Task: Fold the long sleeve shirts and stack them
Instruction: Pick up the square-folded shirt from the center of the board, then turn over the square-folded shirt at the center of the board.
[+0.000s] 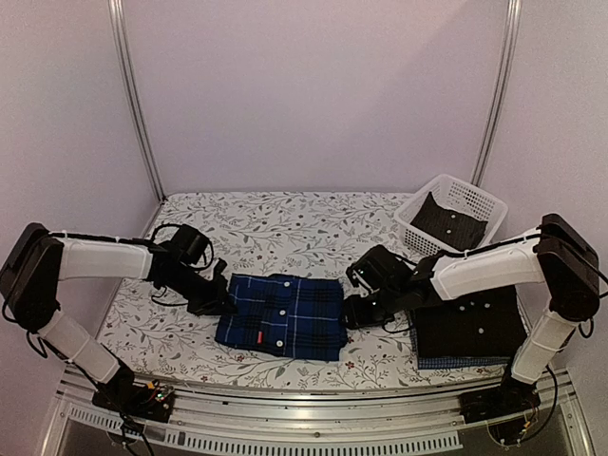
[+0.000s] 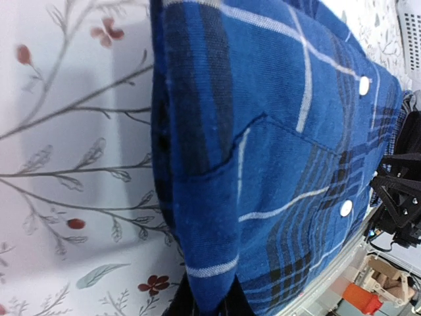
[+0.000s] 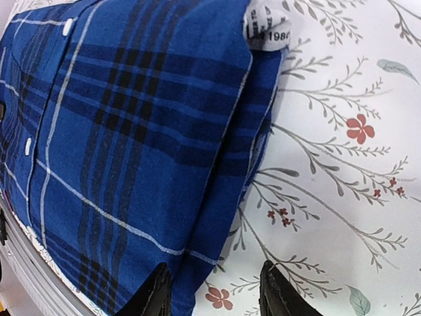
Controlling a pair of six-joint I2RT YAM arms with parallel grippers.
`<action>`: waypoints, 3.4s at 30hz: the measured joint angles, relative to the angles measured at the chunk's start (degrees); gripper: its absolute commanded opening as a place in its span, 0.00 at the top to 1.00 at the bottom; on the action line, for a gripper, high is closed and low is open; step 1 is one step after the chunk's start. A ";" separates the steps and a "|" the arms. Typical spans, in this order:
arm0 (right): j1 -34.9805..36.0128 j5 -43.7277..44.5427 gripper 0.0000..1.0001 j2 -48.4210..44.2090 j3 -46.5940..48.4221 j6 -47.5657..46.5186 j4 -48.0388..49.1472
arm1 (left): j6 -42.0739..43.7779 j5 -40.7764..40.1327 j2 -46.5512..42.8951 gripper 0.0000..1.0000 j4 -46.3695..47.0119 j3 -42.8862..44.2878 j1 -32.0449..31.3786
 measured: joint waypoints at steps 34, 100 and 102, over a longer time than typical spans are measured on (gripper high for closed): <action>0.90 -6.88 0.78 27.54 30.99 -4.28 6.71 | 14.75 -5.22 -6.62 1.00 -25.75 25.20 6.27; -11.19 -4.48 0.26 -15.93 -1.14 -1.01 12.57 | -1.57 -1.75 32.87 0.49 -3.13 53.55 -21.44; -10.86 -4.33 0.25 -15.15 -1.29 -1.29 11.13 | -1.64 -3.17 29.59 0.48 -2.84 51.30 -19.93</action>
